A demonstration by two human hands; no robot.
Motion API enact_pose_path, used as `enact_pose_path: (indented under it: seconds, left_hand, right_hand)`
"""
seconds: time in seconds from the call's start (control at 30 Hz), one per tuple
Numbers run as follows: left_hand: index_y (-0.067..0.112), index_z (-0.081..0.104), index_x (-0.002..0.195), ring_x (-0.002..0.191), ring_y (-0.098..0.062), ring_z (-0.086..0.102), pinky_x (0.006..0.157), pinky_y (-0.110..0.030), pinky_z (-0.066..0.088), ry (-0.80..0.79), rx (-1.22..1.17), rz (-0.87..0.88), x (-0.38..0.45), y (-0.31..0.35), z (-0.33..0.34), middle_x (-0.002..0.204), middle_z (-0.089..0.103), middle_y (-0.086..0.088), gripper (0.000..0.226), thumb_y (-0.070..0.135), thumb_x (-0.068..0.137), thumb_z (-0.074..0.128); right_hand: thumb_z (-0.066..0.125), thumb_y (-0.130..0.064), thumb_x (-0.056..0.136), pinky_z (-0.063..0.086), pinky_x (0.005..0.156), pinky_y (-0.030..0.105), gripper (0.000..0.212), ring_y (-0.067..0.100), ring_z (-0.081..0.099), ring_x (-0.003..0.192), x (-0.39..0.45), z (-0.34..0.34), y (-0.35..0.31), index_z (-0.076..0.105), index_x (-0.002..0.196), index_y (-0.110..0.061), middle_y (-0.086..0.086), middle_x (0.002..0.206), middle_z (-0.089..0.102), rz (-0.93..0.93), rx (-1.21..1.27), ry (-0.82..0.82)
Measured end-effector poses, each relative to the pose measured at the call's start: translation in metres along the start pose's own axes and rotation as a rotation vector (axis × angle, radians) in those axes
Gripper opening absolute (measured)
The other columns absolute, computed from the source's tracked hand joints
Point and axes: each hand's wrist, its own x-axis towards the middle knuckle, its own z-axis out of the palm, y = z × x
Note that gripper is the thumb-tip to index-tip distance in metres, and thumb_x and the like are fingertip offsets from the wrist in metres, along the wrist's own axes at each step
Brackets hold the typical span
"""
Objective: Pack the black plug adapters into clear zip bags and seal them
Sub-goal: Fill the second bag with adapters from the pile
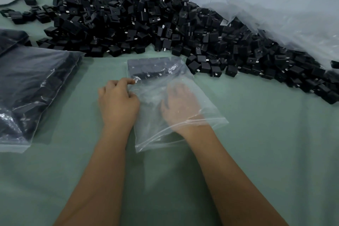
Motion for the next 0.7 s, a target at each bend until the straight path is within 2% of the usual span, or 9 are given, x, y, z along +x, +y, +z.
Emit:
enact_pose_path:
  seconds: [0.1,0.17,0.27,0.33,0.4,0.43,0.5,0.6,0.7]
  left_hand:
    - [0.022,0.066,0.123,0.126,-0.030,0.040,0.106,-0.034,0.029,0.003,-0.006,0.202,0.001,0.003,0.000,0.139,0.053,-0.002,0.043,0.006,0.084,0.059]
    - [0.025,0.065,0.125,0.132,-0.026,0.041,0.112,-0.038,0.027,-0.125,-0.009,0.333,0.000,0.005,0.003,0.142,0.053,0.001,0.041,0.010,0.088,0.062]
    - [0.032,0.062,0.129,0.139,-0.022,0.034,0.115,-0.042,0.025,-0.293,0.125,0.355,-0.001,0.003,0.007,0.146,0.049,0.006,0.038,0.020,0.093,0.057]
    - [0.032,0.062,0.129,0.140,-0.020,0.032,0.115,-0.042,0.026,-0.333,0.198,0.352,-0.001,0.002,0.008,0.148,0.047,0.007,0.037,0.023,0.093,0.058]
    - [0.029,0.065,0.126,0.138,-0.023,0.036,0.113,-0.043,0.028,-0.313,0.221,0.373,-0.001,0.004,0.007,0.146,0.050,0.003,0.035,0.023,0.091,0.061]
    - [0.026,0.069,0.121,0.134,-0.026,0.039,0.111,-0.045,0.030,-0.254,0.195,0.373,-0.003,0.006,0.006,0.142,0.054,0.000,0.032,0.021,0.090,0.061]
    - [0.021,0.073,0.110,0.124,-0.030,0.044,0.106,-0.044,0.033,-0.102,0.113,0.323,-0.007,0.008,0.002,0.129,0.060,-0.004,0.025,0.015,0.089,0.061]
    - [0.022,0.071,0.114,0.119,-0.028,0.043,0.103,-0.038,0.033,-0.068,0.062,0.191,-0.008,0.009,-0.002,0.124,0.059,-0.004,0.027,0.017,0.092,0.057]
    - [0.025,0.066,0.121,0.120,-0.027,0.042,0.103,-0.037,0.033,-0.117,0.089,0.112,0.003,0.009,-0.002,0.126,0.057,-0.002,0.030,0.023,0.094,0.053]
  right_hand:
    - [0.044,-0.026,0.098,0.030,0.109,0.035,0.040,0.025,0.037,0.131,-0.033,-0.018,-0.008,0.042,0.136,-0.015,0.008,0.140,0.041,-0.169,0.066,-0.085]
    - [0.044,-0.029,0.098,0.036,0.103,0.034,0.032,0.025,0.044,0.125,-0.056,-0.038,-0.011,0.050,0.127,-0.018,0.006,0.134,0.048,-0.220,0.093,-0.228]
    - [0.046,-0.036,0.097,0.044,0.077,0.031,0.026,0.017,0.058,0.089,-0.087,-0.080,-0.011,0.059,0.084,-0.018,0.003,0.095,0.065,-0.321,0.251,-0.394]
    - [0.047,-0.039,0.094,0.040,0.055,0.029,0.038,0.009,0.048,0.057,-0.098,-0.106,-0.009,0.056,0.069,-0.011,-0.001,0.064,0.058,-0.353,0.420,-0.267]
    - [0.046,-0.039,0.091,0.035,0.046,0.024,0.037,0.006,0.042,0.049,-0.095,-0.117,0.000,0.058,0.069,-0.012,-0.007,0.056,0.050,-0.319,0.598,0.026]
    - [0.048,-0.037,0.092,0.038,0.050,0.024,0.034,0.004,0.044,0.052,-0.088,-0.117,0.006,0.059,0.071,-0.014,-0.009,0.058,0.050,-0.273,0.643,0.149]
    - [0.051,-0.032,0.094,0.046,0.071,0.030,0.023,0.005,0.052,0.074,-0.062,-0.106,0.021,0.063,0.081,-0.018,-0.010,0.077,0.056,-0.166,0.635,0.246]
    - [0.050,-0.029,0.095,0.039,0.099,0.034,0.024,0.013,0.046,0.115,-0.013,-0.074,0.046,0.063,0.114,-0.022,-0.006,0.118,0.054,-0.071,0.539,0.151]
    - [0.046,-0.031,0.096,0.032,0.108,0.039,0.043,0.024,0.036,0.131,0.021,-0.043,0.060,0.047,0.138,-0.020,0.000,0.142,0.043,-0.039,0.402,0.015]
